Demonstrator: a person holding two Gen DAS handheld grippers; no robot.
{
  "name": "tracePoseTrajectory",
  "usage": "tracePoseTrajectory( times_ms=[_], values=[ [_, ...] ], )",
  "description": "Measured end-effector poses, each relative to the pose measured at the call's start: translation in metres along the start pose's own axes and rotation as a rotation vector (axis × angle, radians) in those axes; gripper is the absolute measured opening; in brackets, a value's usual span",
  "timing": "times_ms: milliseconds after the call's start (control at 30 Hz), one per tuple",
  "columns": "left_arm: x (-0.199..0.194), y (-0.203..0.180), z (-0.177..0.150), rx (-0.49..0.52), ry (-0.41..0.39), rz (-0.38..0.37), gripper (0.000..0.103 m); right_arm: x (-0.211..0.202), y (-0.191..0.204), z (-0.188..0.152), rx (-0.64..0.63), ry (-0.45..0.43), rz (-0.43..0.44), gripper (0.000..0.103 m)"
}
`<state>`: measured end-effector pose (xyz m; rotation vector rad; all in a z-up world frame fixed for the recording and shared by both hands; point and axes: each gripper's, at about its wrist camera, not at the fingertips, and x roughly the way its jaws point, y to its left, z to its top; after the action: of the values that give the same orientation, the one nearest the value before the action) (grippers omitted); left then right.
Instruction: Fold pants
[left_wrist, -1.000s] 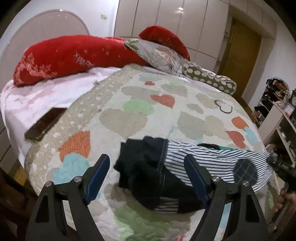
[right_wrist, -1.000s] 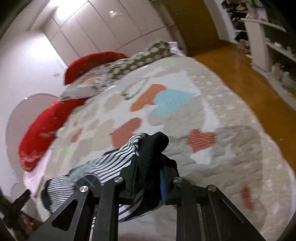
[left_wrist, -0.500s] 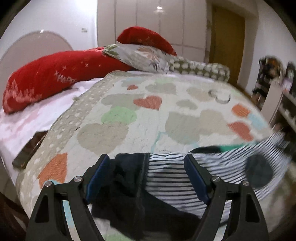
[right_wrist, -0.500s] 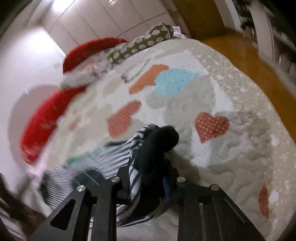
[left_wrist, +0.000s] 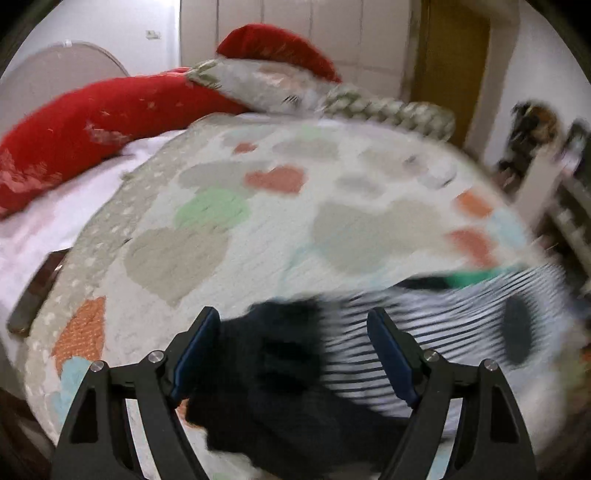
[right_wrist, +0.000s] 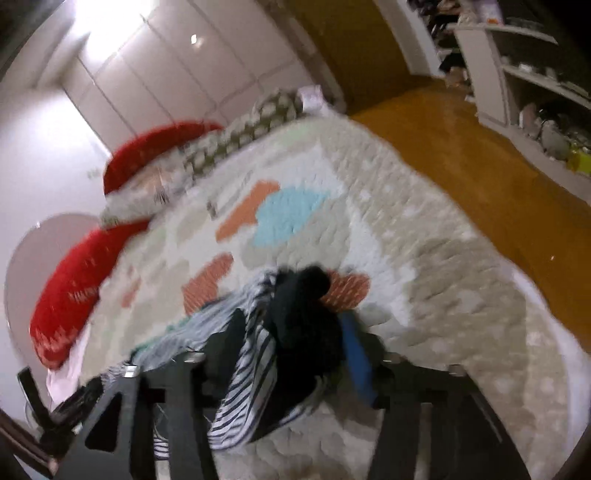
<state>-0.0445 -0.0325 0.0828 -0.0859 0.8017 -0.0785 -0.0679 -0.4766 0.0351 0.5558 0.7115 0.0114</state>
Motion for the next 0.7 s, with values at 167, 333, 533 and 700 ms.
tracePoseTrajectory(
  times_ms=[167,333,533,700],
  values=[
    [-0.021,-0.065,0.04,0.137,0.015,-0.208,0.081,-0.017,0.0,-0.009,-0.015,0.012,0.033,0.065],
    [0.027,-0.16,0.068,0.278,0.186,-0.379,0.081,-0.012,-0.003,-0.027,0.024,0.062,0.057,0.065],
    [0.106,-0.264,0.076,0.344,0.375,-0.469,0.081,0.002,-0.004,-0.029,0.037,0.089,0.075,0.065],
    [0.142,-0.331,0.057,0.472,0.492,-0.559,0.081,0.01,-0.003,-0.029,0.047,0.097,0.097,0.065]
  ],
)
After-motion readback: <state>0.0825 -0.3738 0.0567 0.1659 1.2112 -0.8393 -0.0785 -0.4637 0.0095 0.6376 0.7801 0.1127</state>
